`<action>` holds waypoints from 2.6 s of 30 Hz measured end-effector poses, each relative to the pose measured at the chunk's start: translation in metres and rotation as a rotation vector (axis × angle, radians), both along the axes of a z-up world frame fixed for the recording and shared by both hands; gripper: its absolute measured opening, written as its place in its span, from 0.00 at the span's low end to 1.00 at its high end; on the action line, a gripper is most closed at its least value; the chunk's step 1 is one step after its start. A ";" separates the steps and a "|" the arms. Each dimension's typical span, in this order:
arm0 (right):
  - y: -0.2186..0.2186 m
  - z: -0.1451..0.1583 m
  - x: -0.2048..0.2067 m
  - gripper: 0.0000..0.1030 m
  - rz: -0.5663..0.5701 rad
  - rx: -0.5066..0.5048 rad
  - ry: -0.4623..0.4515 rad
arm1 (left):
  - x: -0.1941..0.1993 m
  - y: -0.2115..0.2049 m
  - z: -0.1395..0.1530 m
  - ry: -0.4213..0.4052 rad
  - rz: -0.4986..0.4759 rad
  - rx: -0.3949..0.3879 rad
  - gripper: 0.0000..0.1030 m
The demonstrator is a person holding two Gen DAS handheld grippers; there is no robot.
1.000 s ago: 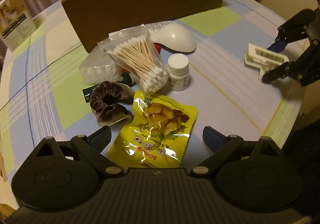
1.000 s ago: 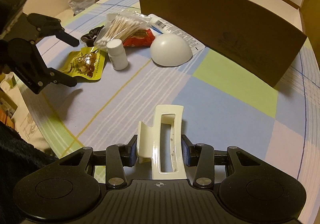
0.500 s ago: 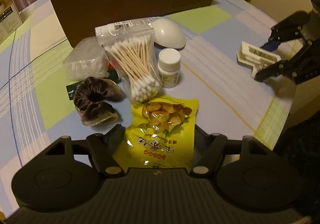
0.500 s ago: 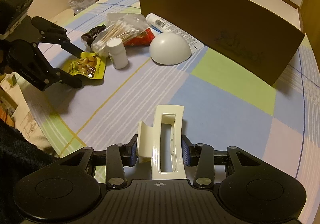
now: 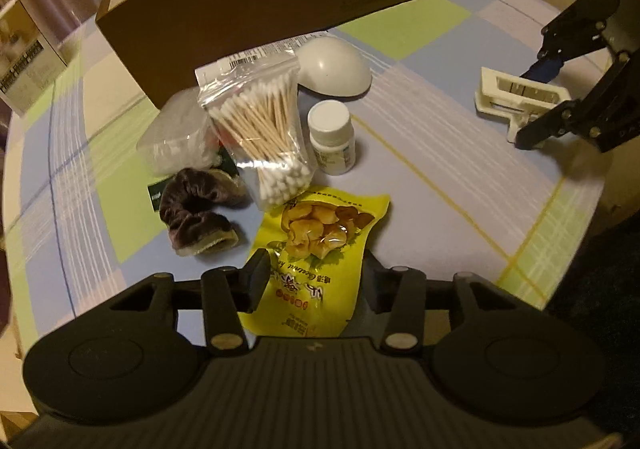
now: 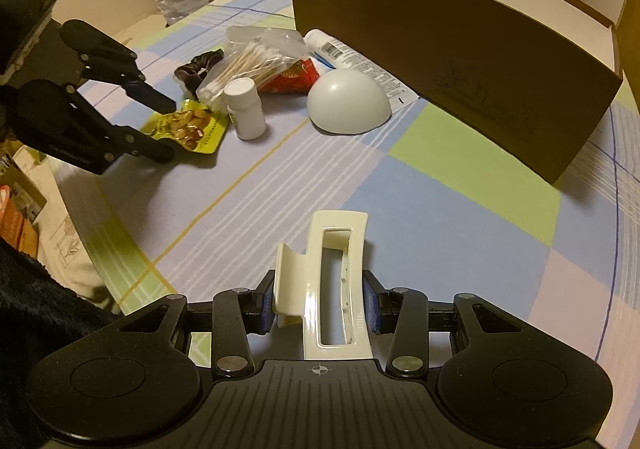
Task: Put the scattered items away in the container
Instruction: 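Grasp the yellow snack pouch with the left tool while the right tool holds the clip, then carry the pouch and clip over the box with both tools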
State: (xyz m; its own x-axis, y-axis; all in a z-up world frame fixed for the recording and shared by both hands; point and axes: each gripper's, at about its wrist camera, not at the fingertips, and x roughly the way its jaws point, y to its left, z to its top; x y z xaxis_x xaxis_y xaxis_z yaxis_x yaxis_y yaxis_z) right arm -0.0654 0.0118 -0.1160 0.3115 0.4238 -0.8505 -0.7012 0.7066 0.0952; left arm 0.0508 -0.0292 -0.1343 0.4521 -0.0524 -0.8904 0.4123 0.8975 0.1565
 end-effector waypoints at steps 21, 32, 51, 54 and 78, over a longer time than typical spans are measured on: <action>-0.015 0.001 0.011 0.44 0.034 0.080 0.021 | 0.008 -0.016 0.000 -0.028 0.034 0.224 0.21; -0.011 0.004 0.016 0.44 -0.010 0.065 0.048 | 0.002 -0.025 -0.001 -0.123 -0.141 0.393 0.09; -0.013 0.010 0.017 0.43 -0.116 0.073 0.071 | 0.025 0.050 0.087 0.015 0.237 -0.303 0.00; -0.017 0.017 0.017 0.43 -0.145 0.075 0.066 | 0.024 0.048 0.093 0.001 0.229 -0.316 0.00; -0.018 0.093 0.048 0.43 -0.340 0.053 -0.039 | 0.061 0.039 0.145 -0.159 0.103 -0.399 0.00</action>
